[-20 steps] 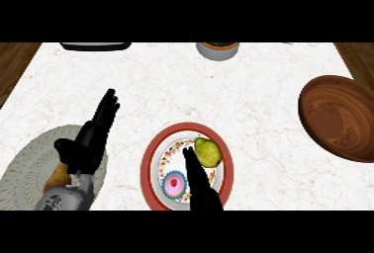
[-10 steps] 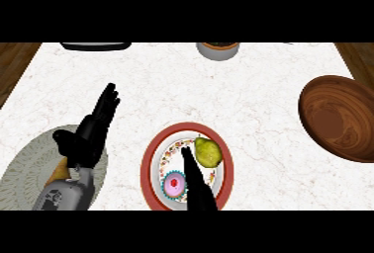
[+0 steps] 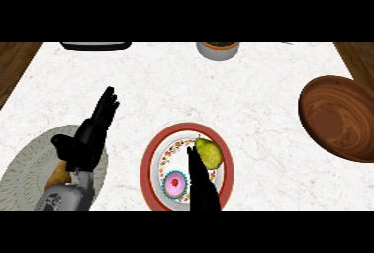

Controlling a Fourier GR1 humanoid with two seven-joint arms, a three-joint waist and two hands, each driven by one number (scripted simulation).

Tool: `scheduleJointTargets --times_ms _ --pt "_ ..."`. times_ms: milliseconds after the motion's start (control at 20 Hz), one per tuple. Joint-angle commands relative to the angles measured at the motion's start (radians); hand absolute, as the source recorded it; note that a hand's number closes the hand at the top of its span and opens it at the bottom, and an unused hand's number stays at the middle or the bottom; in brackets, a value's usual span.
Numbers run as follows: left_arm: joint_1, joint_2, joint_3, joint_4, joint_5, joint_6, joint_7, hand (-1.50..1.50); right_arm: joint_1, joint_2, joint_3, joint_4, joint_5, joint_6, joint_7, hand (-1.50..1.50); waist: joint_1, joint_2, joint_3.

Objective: Pick the cupcake from the plate and place it in the bowl

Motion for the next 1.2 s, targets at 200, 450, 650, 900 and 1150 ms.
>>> scheduleJointTargets --times_ms 200,450,650,900,1150 --pt "-0.050 -0.017 0.041 0.077 -0.009 -0.042 -0.028 0.00 -0.060 0.001 -0.058 0.073 -0.118 0.058 -0.064 -1.50 -0.001 0.003 0.000" --pt "-0.012 -0.023 0.009 -0.007 -0.045 -0.007 0.025 0.00 -0.096 0.001 0.089 0.223 -0.079 0.063 -0.154 1.50 0.006 0.003 0.000" --pt "-0.018 -0.036 0.034 0.050 -0.031 -0.030 -0.023 0.00 -0.199 0.001 0.139 0.250 -0.133 0.032 -0.115 1.50 0.008 0.004 0.000" --pt "-0.012 -0.081 0.005 0.039 -0.077 0.003 -0.026 0.00 -0.207 0.000 0.201 0.162 -0.164 -0.016 -0.067 1.50 0.005 0.003 0.000" --pt "-0.016 -0.032 0.049 -0.031 -0.039 -0.023 0.042 0.00 -0.208 -0.222 -0.146 0.071 -0.259 -0.004 -0.209 1.50 -0.010 0.001 0.001"
